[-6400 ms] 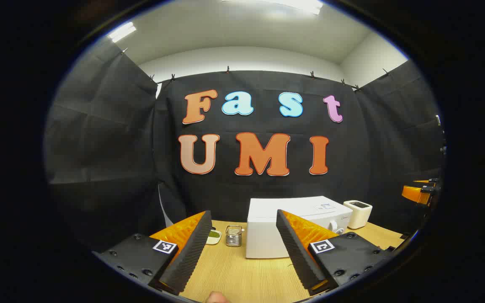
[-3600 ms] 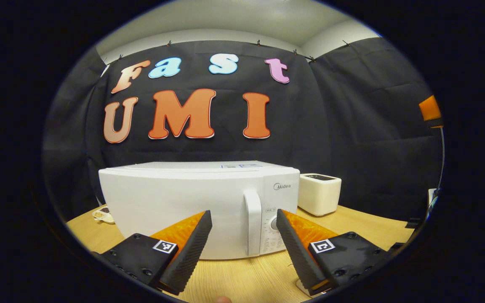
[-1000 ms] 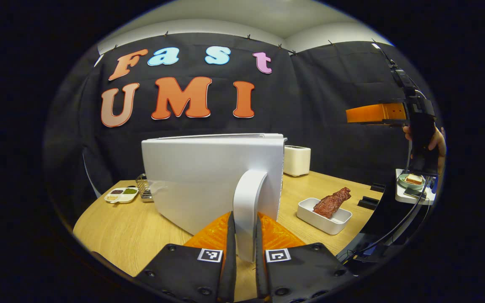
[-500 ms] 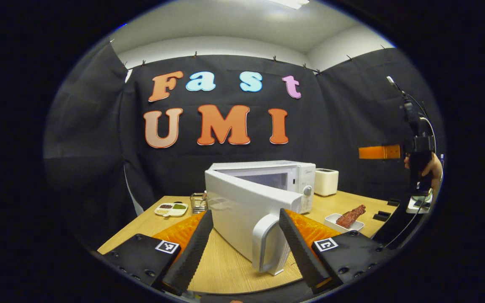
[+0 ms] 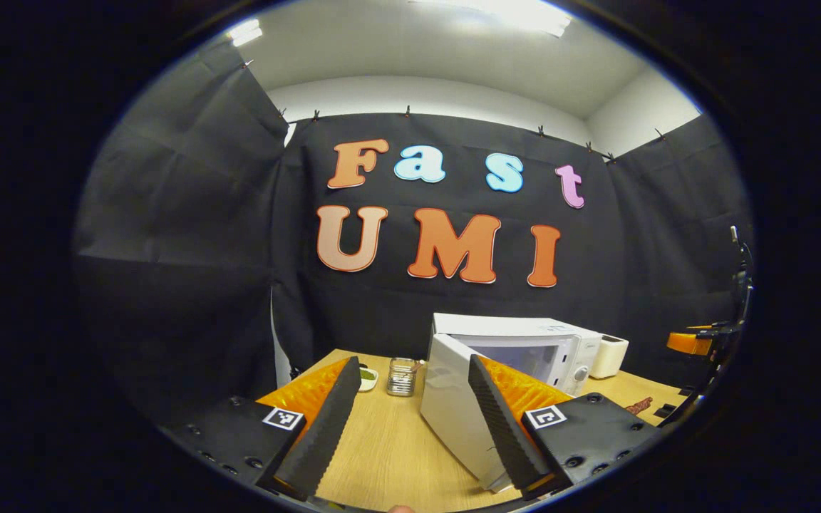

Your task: Open the microwave oven with the left hand, put the food in, and close the microwave oven.

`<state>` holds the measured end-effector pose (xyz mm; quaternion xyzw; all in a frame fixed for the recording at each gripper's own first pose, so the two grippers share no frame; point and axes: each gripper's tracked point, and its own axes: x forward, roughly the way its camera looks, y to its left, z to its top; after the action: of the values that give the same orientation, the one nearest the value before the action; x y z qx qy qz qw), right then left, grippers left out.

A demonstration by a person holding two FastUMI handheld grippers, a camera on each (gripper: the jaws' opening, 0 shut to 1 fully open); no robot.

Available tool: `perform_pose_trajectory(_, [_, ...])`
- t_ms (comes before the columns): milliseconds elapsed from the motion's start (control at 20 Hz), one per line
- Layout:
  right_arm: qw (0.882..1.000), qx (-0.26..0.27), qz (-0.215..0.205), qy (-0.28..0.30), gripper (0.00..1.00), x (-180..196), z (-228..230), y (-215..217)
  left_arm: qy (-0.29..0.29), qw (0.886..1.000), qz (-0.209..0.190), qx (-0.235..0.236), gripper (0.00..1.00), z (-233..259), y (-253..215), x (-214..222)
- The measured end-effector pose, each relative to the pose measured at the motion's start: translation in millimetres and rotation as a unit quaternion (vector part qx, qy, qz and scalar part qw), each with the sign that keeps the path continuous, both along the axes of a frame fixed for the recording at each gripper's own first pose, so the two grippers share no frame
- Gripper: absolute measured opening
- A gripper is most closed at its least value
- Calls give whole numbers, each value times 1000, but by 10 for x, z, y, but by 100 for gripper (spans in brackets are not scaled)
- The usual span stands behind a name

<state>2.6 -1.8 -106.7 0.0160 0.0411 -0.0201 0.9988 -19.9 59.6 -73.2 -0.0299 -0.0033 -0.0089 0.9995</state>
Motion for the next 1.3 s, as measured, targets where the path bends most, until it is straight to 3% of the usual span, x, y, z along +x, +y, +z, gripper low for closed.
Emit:
perform_pose_trajectory(450, [992,90,-54,63,94,65,-896,-333,11,999,-28,-30,94,-245,135,177])
perform_pose_trajectory(550, [988,118,-71,71,94,70,-1047,-463,5,1000,-5,-16,97,-267,268,212])
perform_pose_trajectory(650, [979,172,-76,80,95,71,-1210,-504,2,1000,7,4,94,-245,299,214])
perform_pose_trajectory(800, [960,254,-80,87,95,80,-1434,-482,-11,1000,-3,19,98,-185,223,137])
perform_pose_trajectory(900, [949,284,-87,102,94,79,-1638,-461,-18,999,-2,27,98,-162,235,144])
perform_pose_trajectory(1000, [946,292,-90,111,93,60,-1759,-427,-13,1000,-11,25,95,-199,184,165])
perform_pose_trajectory(1300, [942,297,-103,120,64,73,-1862,-430,-1,1000,-3,16,98,-277,270,195])
